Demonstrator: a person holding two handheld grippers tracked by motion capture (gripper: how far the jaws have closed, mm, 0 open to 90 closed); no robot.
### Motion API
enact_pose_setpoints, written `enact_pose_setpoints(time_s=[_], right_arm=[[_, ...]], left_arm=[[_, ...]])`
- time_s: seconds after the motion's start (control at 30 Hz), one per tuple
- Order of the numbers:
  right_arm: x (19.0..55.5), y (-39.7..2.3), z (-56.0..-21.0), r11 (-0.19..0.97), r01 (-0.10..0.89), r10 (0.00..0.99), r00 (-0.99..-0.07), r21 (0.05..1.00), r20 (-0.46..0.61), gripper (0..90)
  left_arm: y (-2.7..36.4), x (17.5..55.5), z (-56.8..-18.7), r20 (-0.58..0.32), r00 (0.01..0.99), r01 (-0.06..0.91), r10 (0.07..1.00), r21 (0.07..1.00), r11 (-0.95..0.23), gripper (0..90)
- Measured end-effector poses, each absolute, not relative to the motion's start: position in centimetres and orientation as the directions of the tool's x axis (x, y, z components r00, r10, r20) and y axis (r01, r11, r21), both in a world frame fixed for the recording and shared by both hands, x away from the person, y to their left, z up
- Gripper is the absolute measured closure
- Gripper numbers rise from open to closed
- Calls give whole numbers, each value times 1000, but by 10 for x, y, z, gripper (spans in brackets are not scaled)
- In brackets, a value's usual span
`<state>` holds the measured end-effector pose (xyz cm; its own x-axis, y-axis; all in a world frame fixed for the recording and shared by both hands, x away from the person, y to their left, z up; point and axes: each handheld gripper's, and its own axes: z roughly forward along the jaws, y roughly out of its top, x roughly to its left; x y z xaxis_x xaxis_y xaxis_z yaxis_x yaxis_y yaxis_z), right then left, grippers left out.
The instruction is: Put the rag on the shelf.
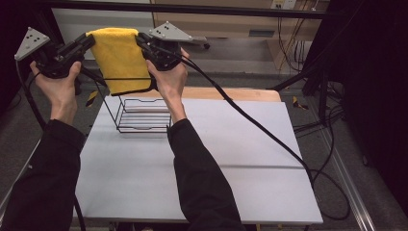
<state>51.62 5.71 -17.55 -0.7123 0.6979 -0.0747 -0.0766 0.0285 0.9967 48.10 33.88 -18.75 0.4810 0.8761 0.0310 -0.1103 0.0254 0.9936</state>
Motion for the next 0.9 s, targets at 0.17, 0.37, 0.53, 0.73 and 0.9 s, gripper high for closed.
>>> enact_pose_setpoints(time_s=[0.17, 0.37, 0.53, 0.73, 0.9], right_arm=[[511, 57, -182, 47, -76, 692, -716, 996, -87, 808], [506, 58, -188, 62, -80, 687, -720, 995, -101, 808], [505, 55, -194, 64, -62, 684, -724, 996, -89, 806], [497, 55, -197, 97, -77, 678, -725, 992, -123, 805], [490, 57, -200, 126, -79, 672, -726, 989, -143, 805]], left_arm=[[341, 475, -195, 36, 491, -103, 871, 995, 17, 826], [344, 471, -202, 37, 496, -91, 867, 996, 10, 825], [342, 467, -205, 59, 505, -90, 861, 996, -16, 825], [345, 459, -210, 74, 508, -92, 858, 995, -31, 824], [346, 452, -214, 84, 515, -74, 853, 996, -54, 822]])
